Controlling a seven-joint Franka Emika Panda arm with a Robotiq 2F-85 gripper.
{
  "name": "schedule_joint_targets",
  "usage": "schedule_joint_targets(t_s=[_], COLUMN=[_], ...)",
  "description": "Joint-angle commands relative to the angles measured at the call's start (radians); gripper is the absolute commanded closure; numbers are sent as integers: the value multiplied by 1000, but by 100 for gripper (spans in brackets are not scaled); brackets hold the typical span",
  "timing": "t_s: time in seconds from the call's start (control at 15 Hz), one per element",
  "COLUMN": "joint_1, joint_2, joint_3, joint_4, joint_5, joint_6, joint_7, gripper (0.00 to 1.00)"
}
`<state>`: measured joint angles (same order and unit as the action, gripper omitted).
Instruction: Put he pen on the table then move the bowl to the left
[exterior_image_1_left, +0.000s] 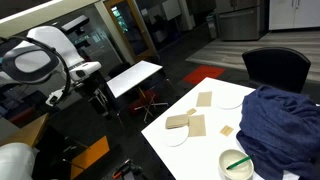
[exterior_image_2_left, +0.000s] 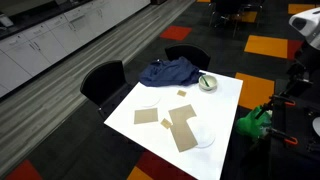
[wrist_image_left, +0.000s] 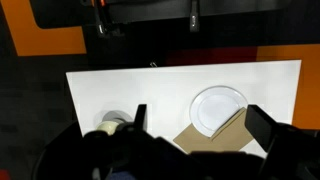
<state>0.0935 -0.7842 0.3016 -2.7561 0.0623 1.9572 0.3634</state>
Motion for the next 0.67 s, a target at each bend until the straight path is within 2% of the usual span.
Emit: schedule_joint_targets(t_s=[0.0, 0.6], joint_1=[10, -6], joint_2=[2, 9], joint_3=[-10, -10], joint_4=[1, 12], joint_5=[-8, -18], joint_6=[-1, 20], joint_7=[6, 20], gripper=[0, 0])
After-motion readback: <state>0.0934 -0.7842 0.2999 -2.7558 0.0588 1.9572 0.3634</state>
